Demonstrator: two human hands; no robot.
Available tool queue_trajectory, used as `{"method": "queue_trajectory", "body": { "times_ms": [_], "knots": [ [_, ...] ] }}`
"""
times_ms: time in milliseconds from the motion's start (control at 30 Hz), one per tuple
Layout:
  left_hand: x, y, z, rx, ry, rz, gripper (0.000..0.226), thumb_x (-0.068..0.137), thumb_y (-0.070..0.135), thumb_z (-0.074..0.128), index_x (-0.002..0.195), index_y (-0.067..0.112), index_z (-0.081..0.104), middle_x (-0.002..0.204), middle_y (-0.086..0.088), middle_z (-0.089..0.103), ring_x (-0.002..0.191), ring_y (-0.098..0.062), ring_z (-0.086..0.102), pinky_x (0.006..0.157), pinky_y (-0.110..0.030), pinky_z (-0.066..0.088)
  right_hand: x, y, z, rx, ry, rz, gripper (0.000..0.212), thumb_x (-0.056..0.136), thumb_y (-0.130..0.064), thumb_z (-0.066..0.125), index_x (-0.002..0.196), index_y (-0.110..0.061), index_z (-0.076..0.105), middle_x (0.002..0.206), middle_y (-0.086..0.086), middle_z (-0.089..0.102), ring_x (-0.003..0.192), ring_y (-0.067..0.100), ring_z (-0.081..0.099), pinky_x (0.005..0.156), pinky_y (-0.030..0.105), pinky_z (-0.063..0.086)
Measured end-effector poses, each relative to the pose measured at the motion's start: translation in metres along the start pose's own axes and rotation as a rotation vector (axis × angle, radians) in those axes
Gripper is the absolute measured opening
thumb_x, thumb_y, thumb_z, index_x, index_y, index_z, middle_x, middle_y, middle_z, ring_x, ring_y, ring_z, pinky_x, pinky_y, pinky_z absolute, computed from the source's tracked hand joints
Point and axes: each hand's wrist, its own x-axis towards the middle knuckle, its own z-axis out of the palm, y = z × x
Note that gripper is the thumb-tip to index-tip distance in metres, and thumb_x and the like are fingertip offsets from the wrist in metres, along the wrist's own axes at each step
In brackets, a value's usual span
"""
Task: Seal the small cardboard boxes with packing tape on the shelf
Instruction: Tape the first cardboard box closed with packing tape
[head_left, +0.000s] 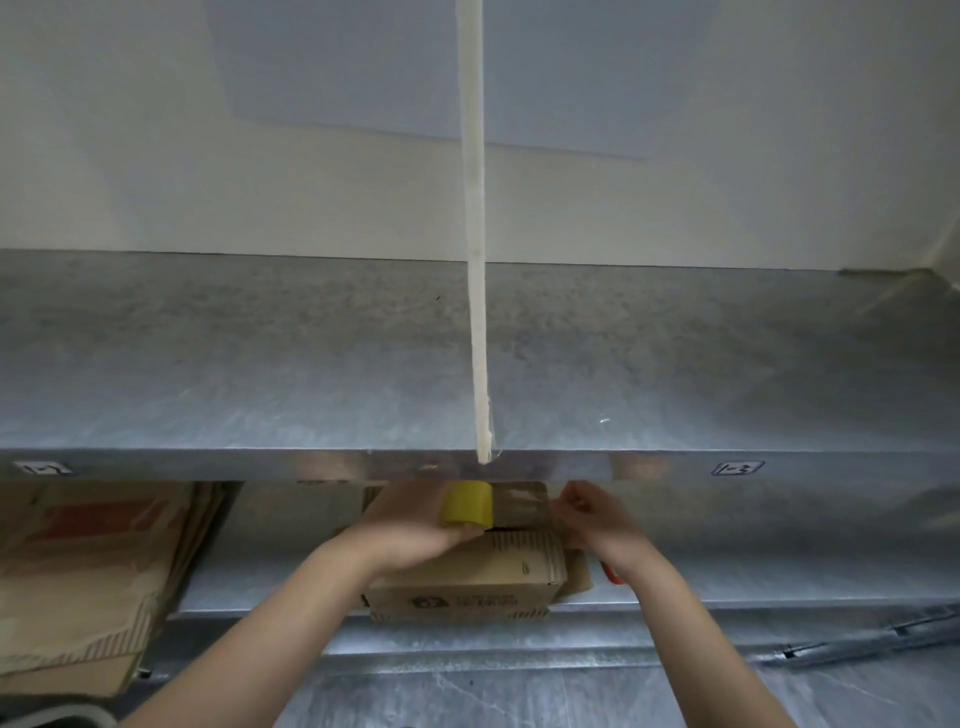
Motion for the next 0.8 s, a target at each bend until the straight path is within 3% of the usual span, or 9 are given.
{"method": "queue_trajectory", "body": {
  "times_ms": [133, 233, 300, 367, 467, 567, 667, 733, 800],
  "knots": [
    [-0.005, 0.0, 0.0, -0.053, 0.009, 0.047, 0.045, 0.076, 0.065, 0.063, 0.116, 0.049, 0.05, 0.114, 0.021, 0.056, 0.105, -0.006, 0.055, 0.086, -0.026, 0.045, -0.002, 0.013, 0.002, 0.115, 0.043, -0.003, 0.025, 0.093, -0.017, 0.064, 0.072, -0.012, 0.051, 0.068, -0.001, 0.057, 0.055, -0.005, 0.058, 0.05, 0.011, 0.045],
    [-0.008, 0.006, 0.002, -0.034, 0.082, 0.06, 0.045, 0.078, 0.063, 0.065, 0.118, 0.048, 0.051, 0.12, 0.019, 0.056, 0.108, -0.007, 0.054, 0.087, -0.026, 0.044, -0.005, 0.029, -0.003, 0.209, 0.126, 0.036, 0.021, 0.093, -0.01, 0.062, 0.077, -0.008, 0.049, 0.073, 0.009, 0.06, 0.067, 0.013, 0.066, 0.056, 0.025, 0.054],
    [-0.012, -0.002, -0.007, -0.124, 0.113, -0.05, 0.036, 0.073, 0.07, 0.066, 0.101, 0.05, 0.053, 0.107, 0.023, 0.059, 0.099, -0.005, 0.057, 0.08, -0.023, 0.045, -0.008, 0.05, -0.028, 0.178, 0.318, 0.09, 0.022, 0.093, -0.004, 0.059, 0.077, -0.008, 0.045, 0.069, 0.011, 0.061, 0.066, 0.019, 0.066, 0.055, 0.039, 0.056],
    [-0.016, -0.014, -0.019, -0.212, 0.122, -0.142, 0.037, 0.066, 0.077, 0.065, 0.09, 0.054, 0.05, 0.097, 0.029, 0.056, 0.094, -0.003, 0.057, 0.075, -0.02, 0.043, -0.013, 0.071, -0.059, 0.144, 0.386, 0.166, 0.022, 0.093, -0.003, 0.059, 0.078, -0.006, 0.044, 0.078, 0.02, 0.063, 0.077, 0.03, 0.064, 0.064, 0.05, 0.059],
    [-0.014, -0.012, -0.021, -0.143, 0.052, -0.127, 0.028, 0.074, 0.069, 0.065, 0.091, 0.06, 0.045, 0.097, 0.03, 0.051, 0.096, -0.003, 0.053, 0.074, -0.015, 0.038, -0.015, 0.073, -0.066, 0.092, 0.231, 0.128, 0.02, 0.093, -0.008, 0.063, 0.08, -0.005, 0.047, 0.08, 0.02, 0.062, 0.07, 0.024, 0.063, 0.053, 0.037, 0.059],
    [-0.007, 0.004, -0.01, -0.038, 0.02, -0.086, 0.023, 0.081, 0.06, 0.065, 0.092, 0.06, 0.045, 0.102, 0.022, 0.057, 0.095, -0.005, 0.054, 0.068, -0.011, 0.034, -0.012, 0.055, -0.032, -0.062, 0.061, 0.001, 0.019, 0.093, -0.023, 0.064, 0.08, -0.017, 0.052, 0.067, -0.001, 0.06, 0.057, 0.009, 0.059, 0.054, 0.025, 0.051],
    [-0.007, 0.009, -0.009, 0.013, 0.033, -0.04, 0.022, 0.082, 0.053, 0.067, 0.091, 0.061, 0.048, 0.097, 0.027, 0.051, 0.094, -0.002, 0.054, 0.066, -0.005, 0.029, -0.01, 0.046, -0.007, -0.126, -0.009, -0.12, 0.006, 0.093, -0.031, 0.063, 0.091, -0.031, 0.057, 0.091, -0.011, 0.067, 0.087, 0.003, 0.064, 0.072, 0.017, 0.048],
    [-0.009, 0.008, -0.011, 0.031, 0.053, -0.015, 0.03, 0.082, 0.05, 0.067, 0.107, 0.056, 0.051, 0.102, 0.026, 0.05, 0.093, 0.0, 0.049, 0.068, -0.005, 0.029, -0.01, 0.043, 0.001, -0.126, -0.007, -0.156, 0.007, 0.094, -0.03, 0.062, 0.099, -0.033, 0.058, 0.1, -0.013, 0.067, 0.099, 0.005, 0.063, 0.085, 0.023, 0.051],
    [-0.01, 0.009, -0.012, 0.032, 0.074, 0.007, 0.036, 0.082, 0.049, 0.068, 0.112, 0.056, 0.049, 0.101, 0.028, 0.048, 0.091, 0.004, 0.045, 0.068, -0.004, 0.03, -0.009, 0.041, 0.006, -0.158, 0.016, -0.164, 0.01, 0.094, -0.034, 0.059, 0.104, -0.035, 0.058, 0.107, -0.016, 0.063, 0.102, 0.005, 0.062, 0.089, 0.029, 0.051]
  ]
}}
